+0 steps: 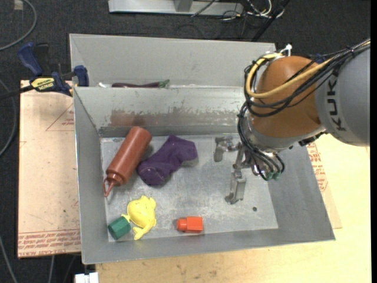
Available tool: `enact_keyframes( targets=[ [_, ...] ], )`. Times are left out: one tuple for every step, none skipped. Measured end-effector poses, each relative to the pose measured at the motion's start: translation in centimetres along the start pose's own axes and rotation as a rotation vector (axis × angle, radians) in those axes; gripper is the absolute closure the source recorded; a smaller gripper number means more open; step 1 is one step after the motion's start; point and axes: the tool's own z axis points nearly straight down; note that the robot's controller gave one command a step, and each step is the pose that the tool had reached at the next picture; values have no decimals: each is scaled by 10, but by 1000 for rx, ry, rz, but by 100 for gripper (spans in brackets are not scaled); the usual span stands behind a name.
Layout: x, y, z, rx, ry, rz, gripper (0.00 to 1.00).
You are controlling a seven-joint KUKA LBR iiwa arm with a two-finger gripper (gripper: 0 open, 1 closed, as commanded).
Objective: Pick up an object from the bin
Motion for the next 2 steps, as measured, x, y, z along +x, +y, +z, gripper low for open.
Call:
enact_keyframes(
  targets=[
    [16, 35, 33, -4, 8, -48, 0],
    [-22, 40, 43, -3, 3, 54, 0]
  ],
)
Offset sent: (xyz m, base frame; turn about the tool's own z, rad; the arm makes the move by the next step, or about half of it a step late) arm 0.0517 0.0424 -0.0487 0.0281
